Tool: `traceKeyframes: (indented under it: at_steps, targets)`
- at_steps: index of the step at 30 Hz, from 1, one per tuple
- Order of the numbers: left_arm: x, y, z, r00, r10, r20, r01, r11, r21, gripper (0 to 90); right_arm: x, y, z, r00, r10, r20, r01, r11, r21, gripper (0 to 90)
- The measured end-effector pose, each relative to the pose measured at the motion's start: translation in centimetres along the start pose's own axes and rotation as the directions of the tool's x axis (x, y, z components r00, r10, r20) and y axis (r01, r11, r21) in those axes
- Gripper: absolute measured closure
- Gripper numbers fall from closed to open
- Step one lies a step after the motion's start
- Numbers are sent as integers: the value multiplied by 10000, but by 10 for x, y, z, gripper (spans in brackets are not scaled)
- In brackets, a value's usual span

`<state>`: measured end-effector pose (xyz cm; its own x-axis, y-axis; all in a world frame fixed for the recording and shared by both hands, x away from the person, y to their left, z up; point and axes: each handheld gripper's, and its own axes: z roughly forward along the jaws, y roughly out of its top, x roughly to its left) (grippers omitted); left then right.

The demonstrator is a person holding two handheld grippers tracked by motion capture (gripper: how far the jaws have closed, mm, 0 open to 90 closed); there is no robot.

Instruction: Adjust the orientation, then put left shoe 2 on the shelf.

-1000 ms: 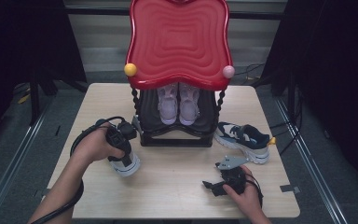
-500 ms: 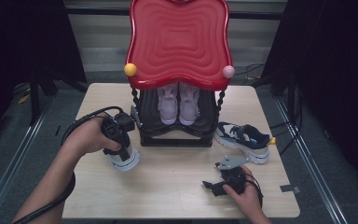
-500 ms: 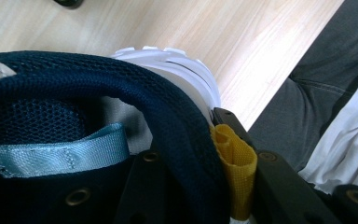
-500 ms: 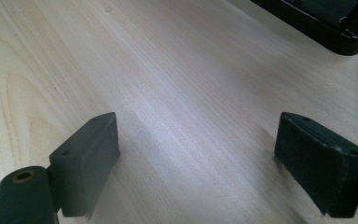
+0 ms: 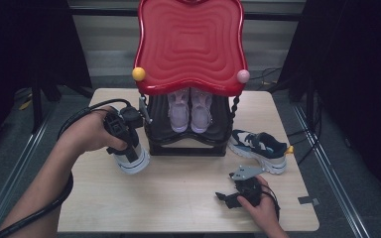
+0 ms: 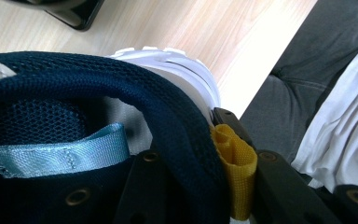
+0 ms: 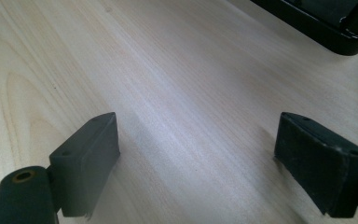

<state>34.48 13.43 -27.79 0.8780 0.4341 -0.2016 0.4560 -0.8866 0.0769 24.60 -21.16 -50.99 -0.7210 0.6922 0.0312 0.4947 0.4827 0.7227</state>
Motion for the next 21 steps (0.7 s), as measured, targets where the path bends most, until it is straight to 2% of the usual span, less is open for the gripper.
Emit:
traceKeyframes:
  at_steps: [3, 7, 9, 15, 18, 21]
  targets:
    - [-2, 1, -6, 9998, 181, 11, -181, 9998, -20, 753, 0, 0, 0, 10000, 20, 3, -20, 10000, 1, 132]
    - [-5, 2, -13, 9999, 112, -28, -113, 9998, -169, 753, 0, 0, 0, 10000, 18, 3, -18, 10000, 1, 132]
    - [-5, 2, -19, 9997, 222, -75, -223, 9997, -57, 753, 0, 0, 0, 10000, 16, -2, -16, 10000, 1, 132]
    - [-8, 4, -34, 9996, 197, -223, -197, 9998, -15, 753, 0, 0, 0, 10000, 2, -2, -2, 10000, -7, 132]
    - [-9, 5, -41, 9990, 356, -278, -356, 9994, 5, 753, 0, 0, 0, 10000, 13, -10, -13, 10000, -3, 131]
    - [-11, 7, -49, 9991, 348, -242, -352, 9993, -160, 753, 0, 0, 0, 10000, 18, -9, -18, 10000, 0, 131]
